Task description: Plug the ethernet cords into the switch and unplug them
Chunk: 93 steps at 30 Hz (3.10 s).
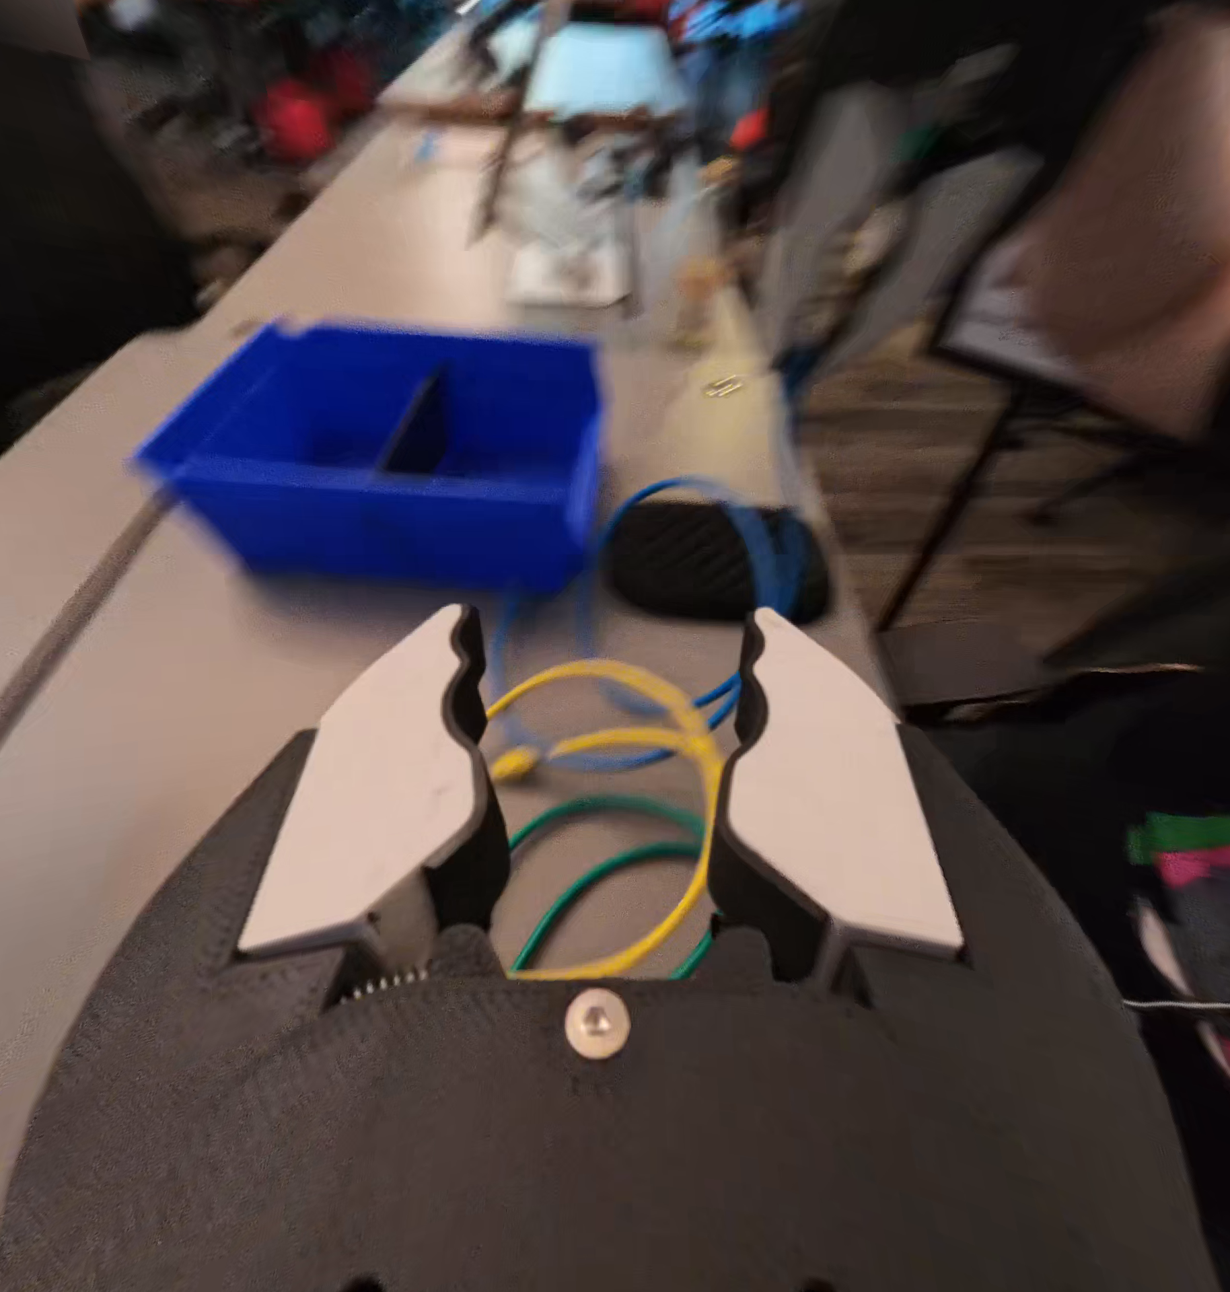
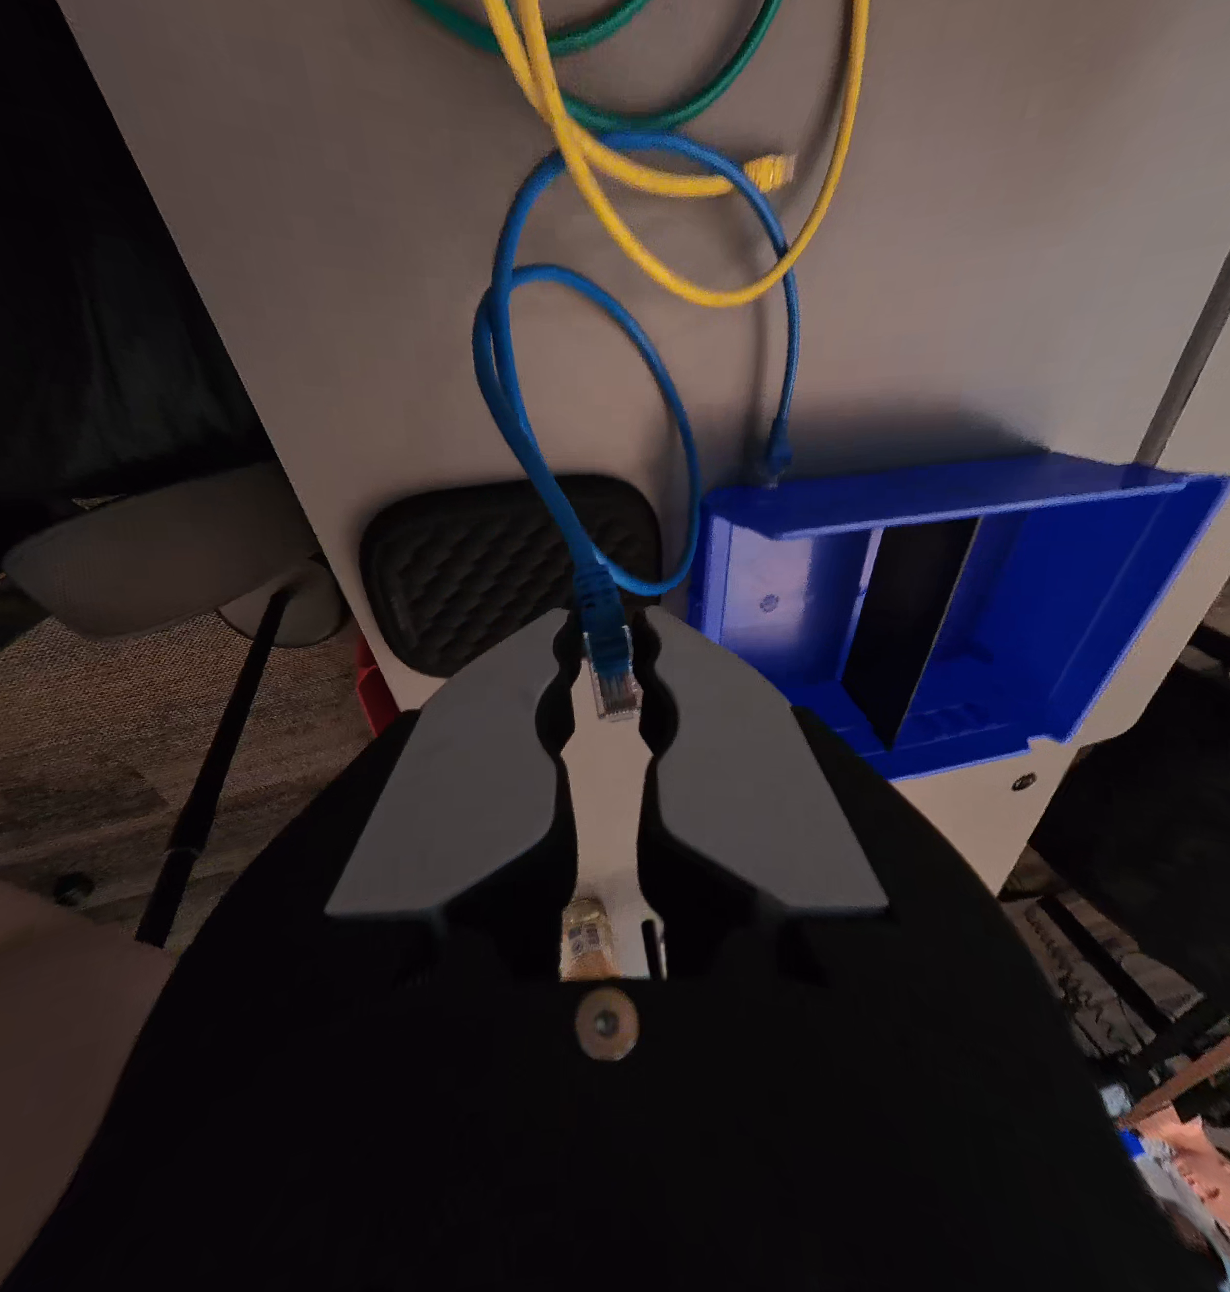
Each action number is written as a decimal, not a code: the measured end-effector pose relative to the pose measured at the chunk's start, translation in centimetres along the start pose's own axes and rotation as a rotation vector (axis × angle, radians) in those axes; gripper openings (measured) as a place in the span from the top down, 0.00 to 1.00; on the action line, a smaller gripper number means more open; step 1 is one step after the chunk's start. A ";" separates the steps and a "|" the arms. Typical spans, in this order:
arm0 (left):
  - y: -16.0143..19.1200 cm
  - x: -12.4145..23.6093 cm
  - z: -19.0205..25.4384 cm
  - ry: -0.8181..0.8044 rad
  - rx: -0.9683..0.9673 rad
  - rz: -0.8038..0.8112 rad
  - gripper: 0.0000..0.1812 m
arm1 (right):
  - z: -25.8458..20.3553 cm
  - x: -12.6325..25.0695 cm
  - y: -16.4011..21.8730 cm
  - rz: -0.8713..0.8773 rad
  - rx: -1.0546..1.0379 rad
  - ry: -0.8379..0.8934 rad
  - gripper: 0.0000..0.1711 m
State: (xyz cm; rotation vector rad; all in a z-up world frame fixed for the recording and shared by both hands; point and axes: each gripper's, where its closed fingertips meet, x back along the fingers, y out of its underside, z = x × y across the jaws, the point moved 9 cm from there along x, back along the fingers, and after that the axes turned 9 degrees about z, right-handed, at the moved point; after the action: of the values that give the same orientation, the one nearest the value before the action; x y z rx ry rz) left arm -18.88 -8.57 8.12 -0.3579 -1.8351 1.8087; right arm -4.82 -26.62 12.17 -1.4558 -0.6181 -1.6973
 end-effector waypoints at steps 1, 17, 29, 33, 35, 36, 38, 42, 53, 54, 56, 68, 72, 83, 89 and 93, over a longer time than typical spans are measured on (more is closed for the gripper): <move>-0.3 -1.7 1.2 0.061 -0.024 0.008 0.61 | 0.6 0.2 -0.5 0.013 0.003 -0.009 0.91; 0.4 -6.8 -0.3 0.119 0.147 0.167 1.00 | 4.3 2.3 -2.4 0.756 -0.178 0.365 0.81; -2.1 -5.1 0.5 -0.085 0.078 0.311 1.00 | -1.1 -7.7 -2.8 1.587 -0.552 0.391 0.76; -2.8 -5.0 1.5 -0.102 0.077 0.318 1.00 | -0.4 -9.0 -4.9 1.311 -0.572 0.493 0.77; -3.2 -4.7 1.7 -0.110 0.106 0.348 1.00 | -0.7 -9.2 -5.7 1.302 -0.501 0.549 0.82; -3.4 -4.5 1.8 -0.105 0.121 0.364 1.00 | -1.2 -9.0 -6.1 1.339 -0.459 0.554 0.92; -3.6 -4.0 1.9 -0.079 0.141 0.383 1.00 | -1.5 -8.8 -6.0 1.329 -0.432 0.617 0.96; -4.0 -2.0 1.3 -0.065 0.164 0.402 0.96 | -1.7 -7.7 -4.9 1.193 -0.394 0.576 0.96; -3.6 0.5 1.0 0.051 0.192 0.312 0.73 | -2.9 -4.8 -3.8 0.839 -0.087 0.494 0.96; -3.5 0.7 0.9 0.050 0.182 0.296 0.73 | -3.1 -4.6 -3.8 0.846 -0.068 0.485 0.96; -3.3 1.0 0.9 0.086 0.165 0.292 0.72 | -3.4 -4.2 -3.7 0.883 -0.036 0.427 0.96; -2.9 0.7 2.0 0.308 0.205 0.263 0.78 | -3.4 -4.0 -1.6 0.843 0.051 0.169 0.96; -2.5 0.0 2.0 0.342 0.222 0.220 0.88 | -3.7 -4.3 -1.4 0.835 0.075 0.133 0.96; -4.0 1.5 0.4 0.033 0.186 0.369 0.93 | -4.0 -1.4 0.0 1.557 -0.204 0.471 0.92; -4.5 1.5 0.5 0.023 0.236 0.457 0.93 | -5.3 -7.0 -6.6 1.877 -0.523 -0.043 0.79; -4.7 1.0 1.3 0.064 0.232 0.445 0.93 | -1.5 -9.6 -8.2 2.002 -0.764 -0.015 0.73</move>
State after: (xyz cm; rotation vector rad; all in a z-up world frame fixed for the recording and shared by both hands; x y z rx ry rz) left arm -19.62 -9.44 12.98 -0.7719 -1.5640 2.2482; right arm -12.25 -20.74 3.62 -1.4259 1.3255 -0.1571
